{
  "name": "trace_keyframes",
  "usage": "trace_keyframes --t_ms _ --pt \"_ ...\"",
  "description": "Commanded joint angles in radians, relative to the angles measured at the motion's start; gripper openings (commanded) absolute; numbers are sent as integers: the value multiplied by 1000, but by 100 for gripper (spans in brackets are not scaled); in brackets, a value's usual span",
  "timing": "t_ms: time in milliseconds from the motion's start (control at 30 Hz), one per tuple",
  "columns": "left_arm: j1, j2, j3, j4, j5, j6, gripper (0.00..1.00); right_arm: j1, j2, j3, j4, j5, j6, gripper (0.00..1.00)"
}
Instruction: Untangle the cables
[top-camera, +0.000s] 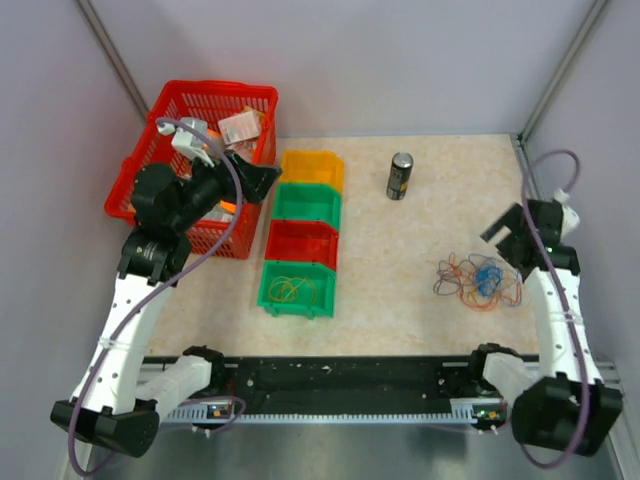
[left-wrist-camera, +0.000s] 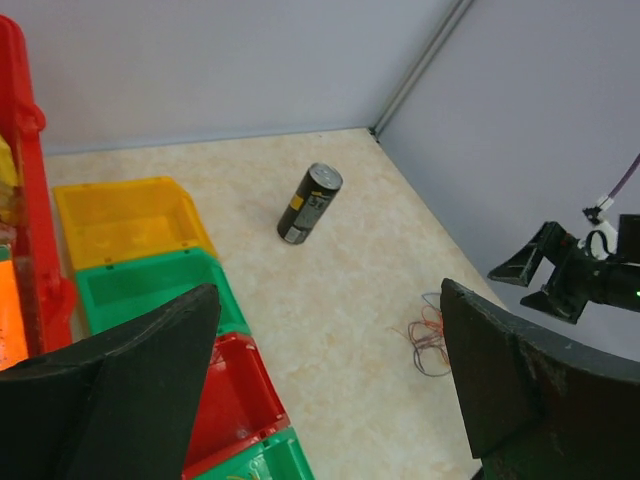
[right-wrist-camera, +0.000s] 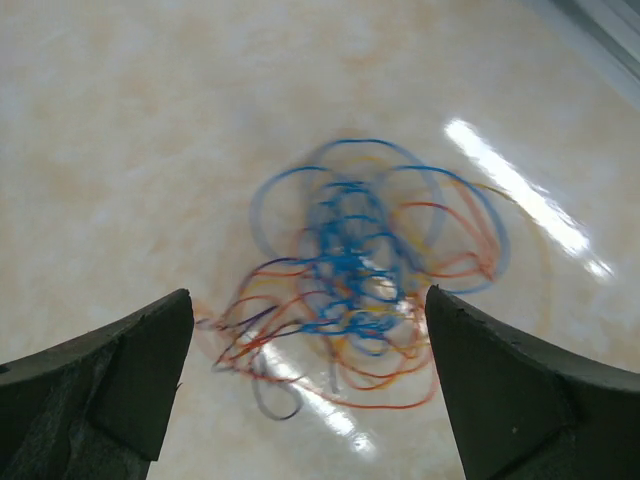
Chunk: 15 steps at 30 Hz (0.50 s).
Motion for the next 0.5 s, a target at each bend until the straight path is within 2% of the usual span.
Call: trace_keyframes --t_ms 0,67,133,267,333,433,467 --pt "-10 -22 -64 89 114 -79 95 -264 -59 -133 -28 2 228 97" --pt "-39 -20 -110 113 124 -93 94 -264 -55 -178 20 18 262 97" --pt "-88 -8 -132 113 110 -84 93 -264 -5 -221 88 -46 265 94" --pt "-196 42 -150 119 93 -111 92 -257 153 -295 266 -345 172 70" --pt "-266 69 -162 135 82 -131 92 -219 192 -315 331 -462 138 62" --pt "-381 115 -178 165 38 -145 92 -47 165 -322 354 -519 122 40" --pt "-419 137 -179 167 24 -145 92 25 142 -328 357 -515 137 38"
